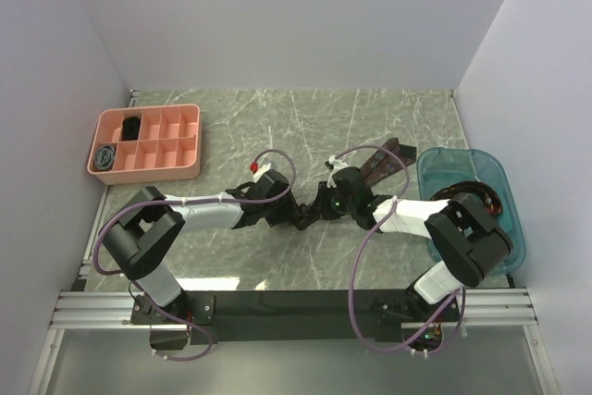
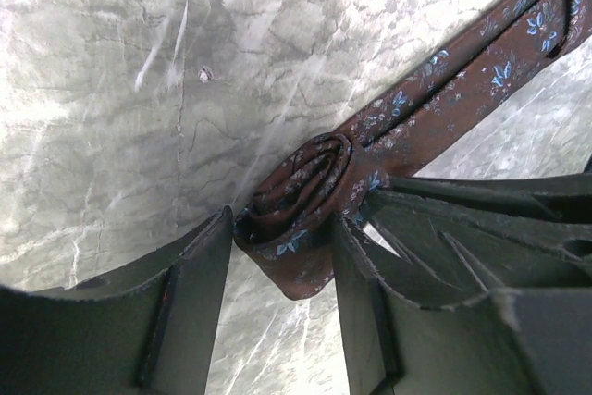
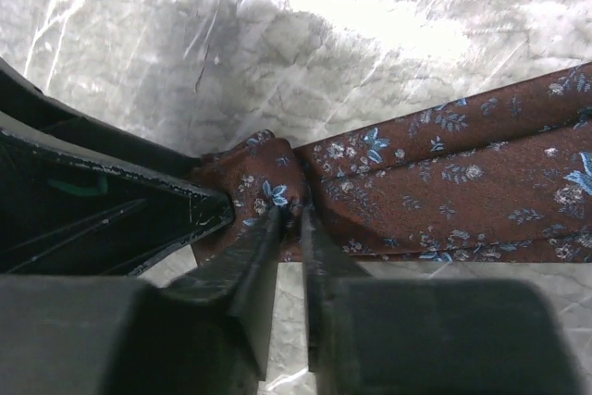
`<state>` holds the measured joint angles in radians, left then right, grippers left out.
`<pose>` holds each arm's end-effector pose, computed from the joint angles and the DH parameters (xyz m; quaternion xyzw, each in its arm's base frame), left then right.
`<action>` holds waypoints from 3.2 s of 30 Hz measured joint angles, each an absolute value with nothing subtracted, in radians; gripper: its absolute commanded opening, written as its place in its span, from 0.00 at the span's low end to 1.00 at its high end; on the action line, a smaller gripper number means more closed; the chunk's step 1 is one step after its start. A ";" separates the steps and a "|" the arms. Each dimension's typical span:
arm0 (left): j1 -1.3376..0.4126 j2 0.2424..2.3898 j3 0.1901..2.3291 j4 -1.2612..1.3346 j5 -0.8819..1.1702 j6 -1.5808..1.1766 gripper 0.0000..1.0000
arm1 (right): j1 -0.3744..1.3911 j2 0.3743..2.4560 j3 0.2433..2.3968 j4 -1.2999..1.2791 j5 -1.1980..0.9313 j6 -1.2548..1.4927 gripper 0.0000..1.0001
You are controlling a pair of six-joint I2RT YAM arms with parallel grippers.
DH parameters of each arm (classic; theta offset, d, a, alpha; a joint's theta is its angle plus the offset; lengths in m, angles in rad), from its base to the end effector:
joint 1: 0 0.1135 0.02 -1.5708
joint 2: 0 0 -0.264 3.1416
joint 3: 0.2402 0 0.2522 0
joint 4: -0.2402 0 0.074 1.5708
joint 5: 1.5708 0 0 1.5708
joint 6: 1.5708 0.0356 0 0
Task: Roll the ties
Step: Roll the tie
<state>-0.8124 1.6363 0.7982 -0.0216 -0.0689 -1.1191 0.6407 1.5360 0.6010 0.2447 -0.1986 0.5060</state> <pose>0.2199 -0.2286 0.1520 -0.1550 0.9241 -0.2678 0.2244 0.2271 0.1781 0.1465 -0.1027 0.8953 0.3054 0.3076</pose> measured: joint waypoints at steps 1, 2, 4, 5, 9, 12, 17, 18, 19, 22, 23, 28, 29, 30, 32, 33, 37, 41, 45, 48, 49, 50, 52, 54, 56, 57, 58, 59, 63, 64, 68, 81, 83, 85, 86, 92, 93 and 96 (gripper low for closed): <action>-0.813 1.636 0.799 -0.023 -0.069 -1.118 0.54 | 0.641 1.536 0.598 0.247 -0.205 0.509 0.07; -0.813 1.636 0.801 -0.027 -0.069 -1.118 0.55 | 0.641 1.536 0.596 0.248 -0.209 0.511 0.03; -0.814 1.636 0.802 -0.029 -0.070 -1.119 0.56 | 0.640 1.541 0.596 0.249 -0.216 0.527 0.00; -0.814 1.636 0.803 -0.032 -0.072 -1.121 0.59 | 0.640 1.545 0.596 0.249 -0.219 0.537 0.00; -0.817 1.612 0.795 -0.050 -0.097 -1.156 0.70 | 0.640 1.553 0.595 0.248 -0.214 0.616 0.00; -0.818 1.552 0.739 -0.052 -0.120 -1.211 0.73 | 0.640 1.553 0.574 0.261 -0.193 0.706 0.00; -0.820 1.516 0.694 -0.030 -0.117 -1.262 0.71 | 0.640 1.546 0.548 0.276 -0.162 0.826 0.00; -0.822 1.518 0.692 -0.022 -0.117 -1.267 0.70 | 0.640 1.544 0.545 0.277 -0.158 0.847 0.00; -0.827 1.522 0.689 -0.009 -0.115 -1.269 0.70 | 0.640 1.543 0.541 0.278 -0.154 0.865 0.00; -0.849 1.539 0.688 0.035 -0.112 -1.270 0.69 | 0.640 1.541 0.535 0.281 -0.147 0.905 0.00; -0.855 1.545 0.688 0.047 -0.112 -1.268 0.69 | 0.640 1.541 0.535 0.280 -0.147 0.916 0.00; -0.883 1.563 0.675 0.122 -0.124 -1.246 0.67 | 0.637 1.547 0.535 0.279 -0.150 0.955 0.00; -0.885 1.563 0.671 0.131 -0.128 -1.241 0.66 | 0.636 1.548 0.536 0.279 -0.152 0.961 0.00; -0.887 1.563 0.667 0.140 -0.133 -1.232 0.66 | 0.636 1.549 0.536 0.279 -0.152 0.966 0.00; -0.888 1.564 0.661 0.159 -0.147 -1.215 0.65 | 0.636 1.550 0.536 0.279 -0.154 0.973 0.00; -0.888 1.565 0.658 0.165 -0.153 -1.211 0.64 | 0.635 1.551 0.536 0.280 -0.156 0.976 0.00; -0.889 1.584 0.657 0.202 -0.173 -1.193 0.59 | 0.634 1.553 0.536 0.283 -0.163 0.981 0.00; -0.890 1.616 0.655 0.265 -0.184 -1.193 0.55 | 0.634 1.554 0.536 0.284 -0.167 0.986 0.00; -0.891 1.643 0.655 0.311 -0.185 -1.195 0.47 | 0.634 1.554 0.536 0.283 -0.167 0.991 0.00; -0.894 1.655 0.654 0.326 -0.187 -1.195 0.28 | 0.634 1.554 0.536 0.282 -0.166 0.993 0.00; -0.894 1.658 0.653 0.328 -0.187 -1.194 0.18 | 0.634 1.554 0.536 0.282 -0.166 0.993 0.00; -0.894 1.658 0.653 0.329 -0.188 -1.193 0.15 | 0.634 1.554 0.536 0.282 -0.166 0.992 0.04; -0.896 1.658 0.653 0.332 -0.189 -1.188 0.08 | 0.634 1.553 0.536 0.282 -0.166 0.991 0.19; -0.896 1.658 0.653 0.331 -0.191 -1.186 0.03 | 0.632 1.545 0.536 0.273 -0.165 0.978 0.29; -0.897 1.657 0.657 0.323 -0.192 -1.178 0.02 | 0.624 1.519 0.538 0.237 -0.161 0.955 0.32; -0.896 1.657 0.661 0.316 -0.192 -1.171 0.01 | 0.620 1.500 0.539 0.212 -0.154 0.942 0.32; -0.891 1.655 0.665 0.309 -0.192 -1.164 0.01 | 0.609 1.472 0.539 0.173 -0.139 0.925 0.32; -0.889 1.652 0.667 0.299 -0.191 -1.160 0.01 | 0.596 1.451 0.543 0.137 -0.125 0.912 0.32; -0.844 1.627 0.668 0.252 -0.179 -1.129 0.01 | 0.503 1.374 0.593 -0.016 -0.040 0.853 0.31; -0.829 1.623 0.669 0.241 -0.175 -1.119 0.01 | 0.478 1.367 0.607 -0.043 -0.020 0.840 0.31; -0.783 1.618 0.685 0.208 -0.146 -1.088 0.01 | 0.396 1.376 0.648 -0.120 0.017 0.809 0.31; -0.596 1.672 0.775 0.142 0.025 -1.006 0.01 | 0.308 1.719 0.941 -0.236 -0.044 0.813 0.31; -0.567 1.692 0.796 0.139 0.055 -0.997 0.01 | 0.298 1.789 1.028 -0.258 -0.059 0.816 0.31; -0.539 1.710 0.813 0.141 0.081 -0.988 0.01 | 0.289 1.866 1.130 -0.278 -0.074 0.817 0.31; -0.522 1.718 0.819 0.144 0.097 -0.984 0.01 | 0.285 1.907 1.184 -0.287 -0.080 0.813 0.31; -0.477 1.732 0.817 0.168 0.166 -0.973 0.02 | 0.274 2.025 1.352 -0.290 -0.101 0.746 0.31; -0.477 1.732 0.808 0.180 0.173 -0.971 0.02 | 0.274 2.012 1.336 -0.282 -0.105 0.729 0.31; -0.476 1.728 0.763 0.244 0.195 -0.980 0.02 | 0.280 1.922 1.211 -0.216 -0.160 0.669 0.31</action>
